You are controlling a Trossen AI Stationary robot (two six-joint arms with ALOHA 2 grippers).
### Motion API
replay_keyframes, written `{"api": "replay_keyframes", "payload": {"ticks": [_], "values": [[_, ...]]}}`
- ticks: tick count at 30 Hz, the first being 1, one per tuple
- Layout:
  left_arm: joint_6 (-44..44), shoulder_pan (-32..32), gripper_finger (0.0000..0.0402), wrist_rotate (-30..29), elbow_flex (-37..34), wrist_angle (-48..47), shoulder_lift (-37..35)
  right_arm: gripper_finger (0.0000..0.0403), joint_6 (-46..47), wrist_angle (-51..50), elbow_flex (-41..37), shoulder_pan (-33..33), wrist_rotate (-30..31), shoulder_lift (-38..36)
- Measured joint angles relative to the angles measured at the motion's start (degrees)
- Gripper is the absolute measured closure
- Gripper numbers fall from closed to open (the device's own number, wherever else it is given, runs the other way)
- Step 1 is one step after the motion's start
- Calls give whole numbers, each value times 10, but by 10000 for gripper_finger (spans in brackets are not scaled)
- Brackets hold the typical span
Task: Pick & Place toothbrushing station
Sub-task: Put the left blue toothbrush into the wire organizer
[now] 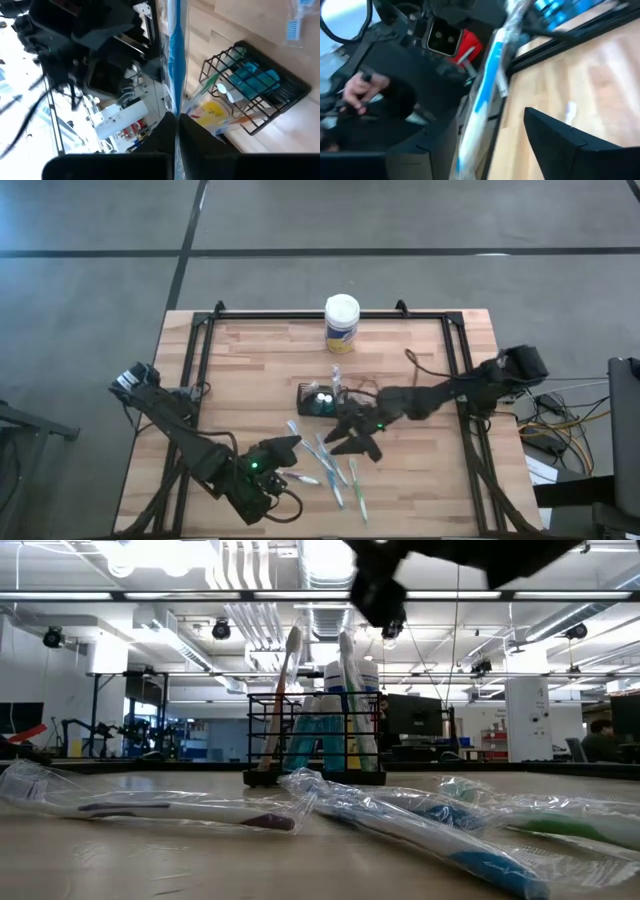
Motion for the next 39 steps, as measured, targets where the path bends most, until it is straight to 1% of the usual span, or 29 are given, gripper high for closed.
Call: {"api": "replay_keyframes", "payload": {"ticks": [5,9,12,16,18,23,28,31,33,35,39], "values": [[6,4,393,-32,-2,0,0,157,-2,-54,112,-14,-90,87],[10,4,392,-35,-17,-3,0,153,-32,-91,191,-11,-142,139],[7,3,393,-40,-34,-3,0,162,-69,-145,230,-5,-145,154],[6,-7,391,-67,-52,-1,0,175,-99,-189,249,-4,-141,153],[10,-14,391,-78,-56,-2,0,179,-101,-191,249,-5,-135,150],[17,-33,394,-74,-50,-3,0,181,-106,-184,245,-10,-131,145],[21,-32,394,-71,-47,-4,0,187,-126,-184,243,-10,-121,144],[19,-31,394,-71,-47,-1,0,203,-135,-186,245,-5,-112,147],[19,-31,393,-70,-47,0,0,223,-135,-191,246,-3,-109,148],[19,-30,393,-70,-47,-1,0,251,-134,-206,248,-4,-100,148],[19,-30,394,-60,-47,1,1,321,-134,-224,250,-4,-97,148]]}}
